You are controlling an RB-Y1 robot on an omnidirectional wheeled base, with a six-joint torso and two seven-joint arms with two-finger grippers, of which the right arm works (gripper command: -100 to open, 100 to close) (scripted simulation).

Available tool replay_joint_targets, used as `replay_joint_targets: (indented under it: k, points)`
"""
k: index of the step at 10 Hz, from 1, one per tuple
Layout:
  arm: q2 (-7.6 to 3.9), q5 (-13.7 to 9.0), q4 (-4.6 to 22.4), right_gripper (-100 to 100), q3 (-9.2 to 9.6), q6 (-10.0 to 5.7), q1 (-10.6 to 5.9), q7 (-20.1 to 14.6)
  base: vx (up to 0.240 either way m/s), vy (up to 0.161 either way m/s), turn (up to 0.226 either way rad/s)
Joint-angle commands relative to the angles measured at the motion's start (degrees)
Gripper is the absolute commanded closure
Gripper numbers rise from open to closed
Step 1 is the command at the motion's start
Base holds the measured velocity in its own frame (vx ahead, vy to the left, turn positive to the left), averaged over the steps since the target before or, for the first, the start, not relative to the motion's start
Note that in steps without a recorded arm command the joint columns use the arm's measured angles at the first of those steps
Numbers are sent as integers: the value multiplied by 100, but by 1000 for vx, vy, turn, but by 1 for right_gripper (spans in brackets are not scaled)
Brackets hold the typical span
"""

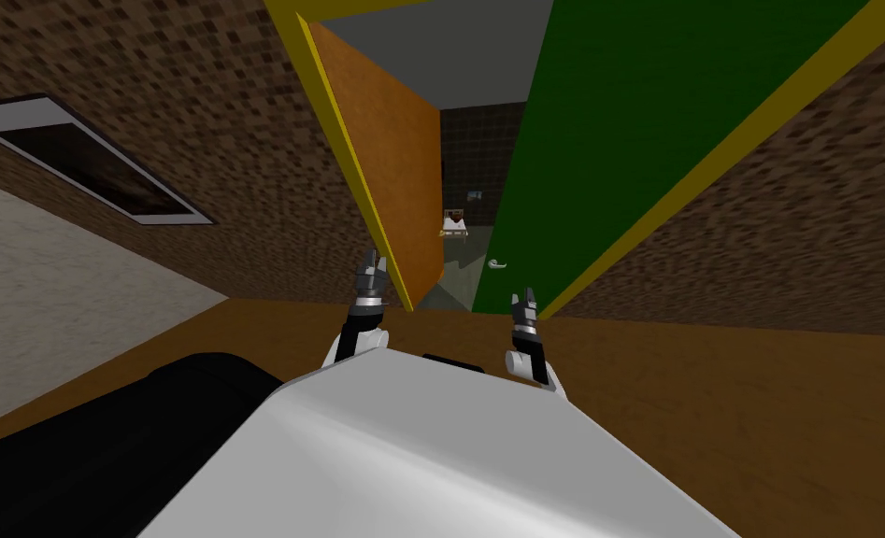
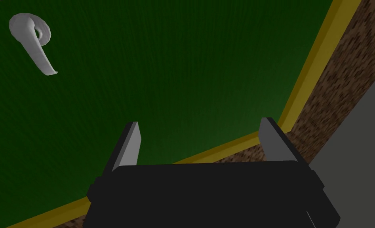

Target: Push the door open

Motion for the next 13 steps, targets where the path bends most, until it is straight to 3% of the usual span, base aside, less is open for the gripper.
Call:
replay_joint_targets:
  k: [1,4,5,8,9,11,13]
  points:
    - [-41,-14,286,-100,-7,-49,-114,-20,59,-25,32]
    - [-94,-29,699,-100,-2,-139,-273,-39,64,-32,52]
    - [-94,-29,725,-100,-2,-139,-273,-39,44,-20,24]
    - [-168,-52,1337,-100,6,-272,-511,-68,67,-40,69]
    - [-168,-52,1379,-100,6,-272,-511,-68,58,-38,19]
    - [-212,-66,1800,-100,11,-359,-666,-87,65,-34,54]
    - [-234,-74,2015,-100,13,-402,-743,-97,78,-32,48]
